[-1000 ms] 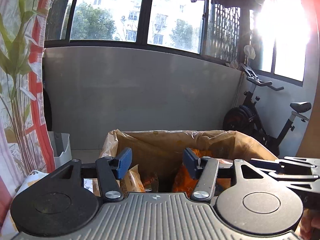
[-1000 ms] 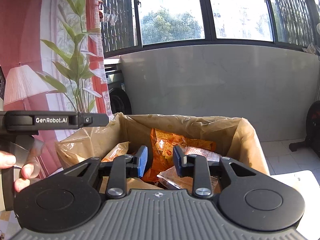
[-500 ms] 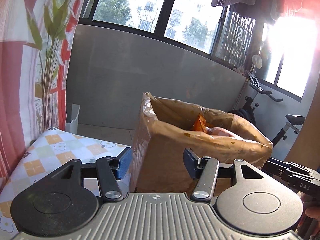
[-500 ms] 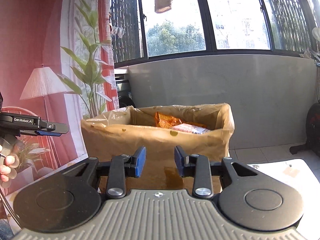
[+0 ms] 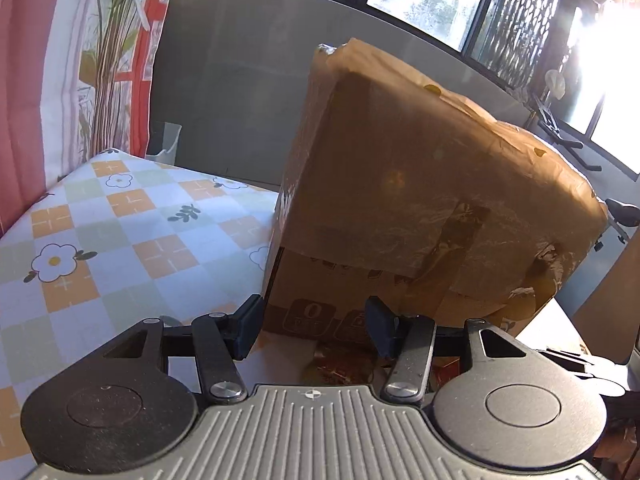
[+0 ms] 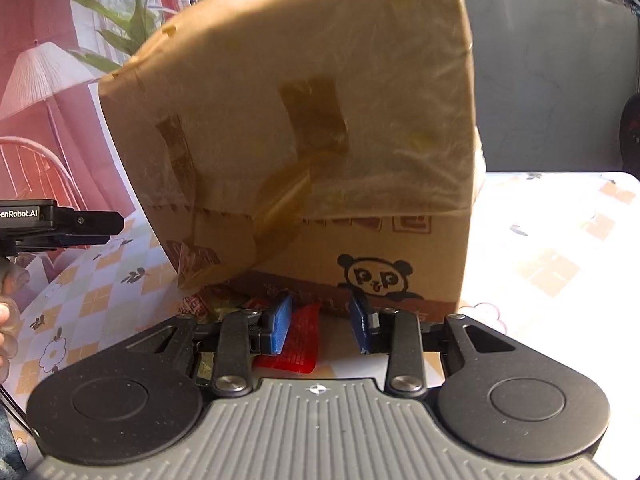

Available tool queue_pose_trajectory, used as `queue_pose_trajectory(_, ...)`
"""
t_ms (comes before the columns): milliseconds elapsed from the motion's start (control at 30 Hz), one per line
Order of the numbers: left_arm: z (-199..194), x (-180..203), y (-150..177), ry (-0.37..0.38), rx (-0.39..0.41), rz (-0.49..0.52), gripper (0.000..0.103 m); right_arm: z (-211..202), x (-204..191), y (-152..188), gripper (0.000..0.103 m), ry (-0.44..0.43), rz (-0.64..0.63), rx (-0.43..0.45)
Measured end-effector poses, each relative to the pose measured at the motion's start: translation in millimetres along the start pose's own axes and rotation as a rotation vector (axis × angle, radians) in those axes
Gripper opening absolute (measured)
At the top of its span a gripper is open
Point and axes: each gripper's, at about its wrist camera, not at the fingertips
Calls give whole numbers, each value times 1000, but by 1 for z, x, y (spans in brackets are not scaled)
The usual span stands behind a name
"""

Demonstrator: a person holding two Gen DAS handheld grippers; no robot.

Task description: Organize snacks

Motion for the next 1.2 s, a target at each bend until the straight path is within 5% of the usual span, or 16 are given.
queue_pose_trajectory(367, 11, -8, 19, -13, -61, 8, 57, 32, -12, 19, 40, -17, -8, -52)
queue_pose_trajectory(600, 10, -8, 34, -31, -89, -23, 57, 41, -35, 30, 47, -17, -179, -73)
queue_pose_trajectory(1200, 27, 24, 48, 12, -149, 85, 58, -2, -11, 40, 42, 16, -139, -57)
Point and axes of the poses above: each gripper's, at about its wrist camera, not at the fingertips, and z roughly the way its jaws point, x to its right, y to its underside, and after that the axes turned 13 degrees about x, right-handed
